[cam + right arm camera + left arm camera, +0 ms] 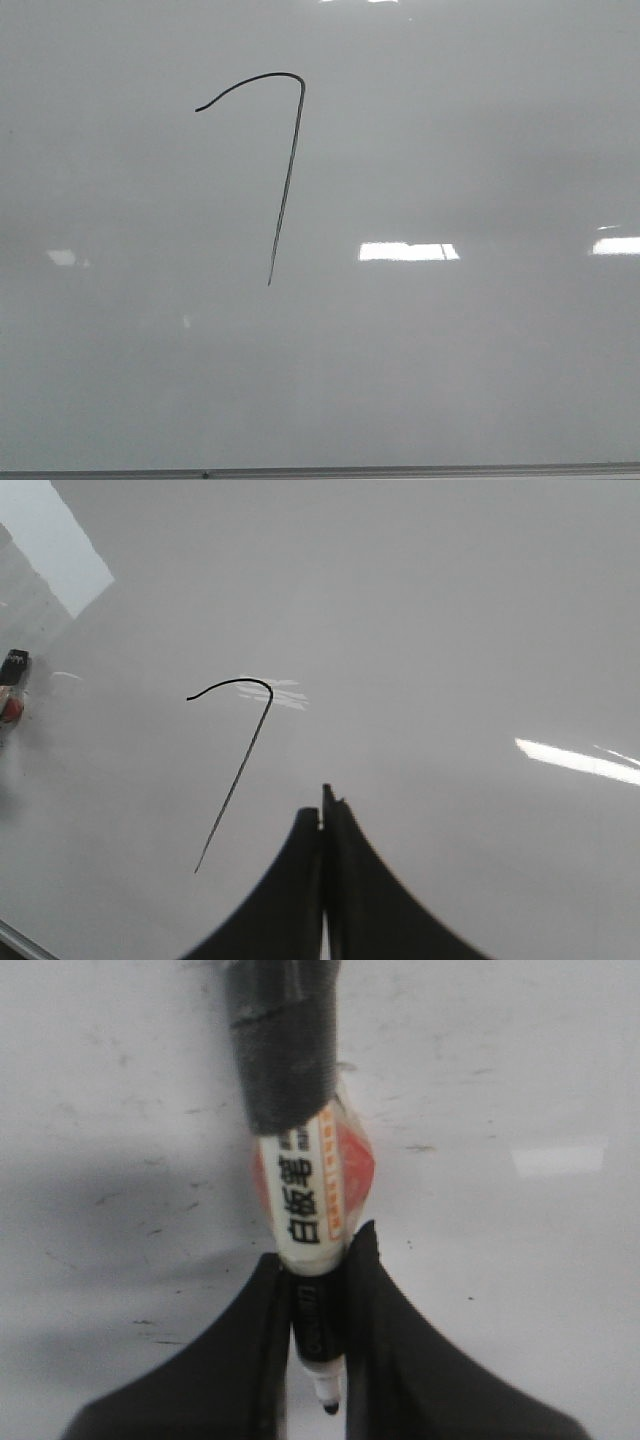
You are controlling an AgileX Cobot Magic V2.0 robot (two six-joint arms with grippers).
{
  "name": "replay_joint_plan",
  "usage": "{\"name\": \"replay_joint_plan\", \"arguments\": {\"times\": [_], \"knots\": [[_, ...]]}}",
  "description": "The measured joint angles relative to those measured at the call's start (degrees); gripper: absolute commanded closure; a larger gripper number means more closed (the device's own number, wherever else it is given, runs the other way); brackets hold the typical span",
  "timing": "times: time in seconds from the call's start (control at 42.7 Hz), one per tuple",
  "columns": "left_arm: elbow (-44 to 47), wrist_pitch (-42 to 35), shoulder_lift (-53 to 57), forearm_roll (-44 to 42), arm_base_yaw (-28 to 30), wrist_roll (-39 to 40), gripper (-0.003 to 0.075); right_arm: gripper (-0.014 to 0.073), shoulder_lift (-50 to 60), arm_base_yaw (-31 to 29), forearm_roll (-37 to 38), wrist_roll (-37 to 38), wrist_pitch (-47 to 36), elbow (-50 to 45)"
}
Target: Write number 7 on whiteboard
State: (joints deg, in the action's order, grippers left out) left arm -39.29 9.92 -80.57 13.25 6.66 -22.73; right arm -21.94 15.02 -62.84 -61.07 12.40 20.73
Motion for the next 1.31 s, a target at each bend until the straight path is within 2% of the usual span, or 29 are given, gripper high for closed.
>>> {"name": "replay_joint_plan", "arguments": {"times": [0.187, 0.258, 0.328, 0.515, 0.585, 1.101, 1.171, 1.311], "knots": [[0.0, -1.6, -1.8, 0.1, 0.0, 0.0, 0.0737, 0.0662, 0.0, -0.1, -0.1, 0.0, 0.0, 0.0], [0.0, -1.6, -1.8, 0.7, 0.0, 0.0, 0.0708, 0.0662, 0.0, -0.1, -0.1, 0.0, 0.0, 0.0], [0.0, -1.6, -1.8, 1.0, 0.0, 0.0, 0.0635, 0.0662, 0.0, -0.1, -0.1, 0.0, 0.0, 0.0], [0.0, -2.1, -2.3, 1.8, 0.0, 0.0, 0.0360, 0.0662, 0.0, -0.1, -0.1, 0.0, 0.0, 0.0], [-0.1, -2.3, -2.3, 1.9, 0.0, 0.0, 0.0320, 0.0662, 0.0, -0.1, -0.1, 0.0, 0.0, 0.0], [-0.1, -1.1, 7.2, 2.0, 0.0, 0.0, 0.0321, 0.0662, 0.0, -0.1, -0.1, 0.0, 1.1, 0.0], [-0.1, 0.0, 11.0, 2.0, 0.0, 0.0, 0.0352, 0.0662, 0.0, -0.1, -0.1, 0.0, 1.1, 0.0], [-0.1, 3.2, 21.2, 2.0, 0.0, 0.0, 0.0513, 0.0662, 0.0, -0.1, -0.1, 0.0, 1.1, 0.0]]}}
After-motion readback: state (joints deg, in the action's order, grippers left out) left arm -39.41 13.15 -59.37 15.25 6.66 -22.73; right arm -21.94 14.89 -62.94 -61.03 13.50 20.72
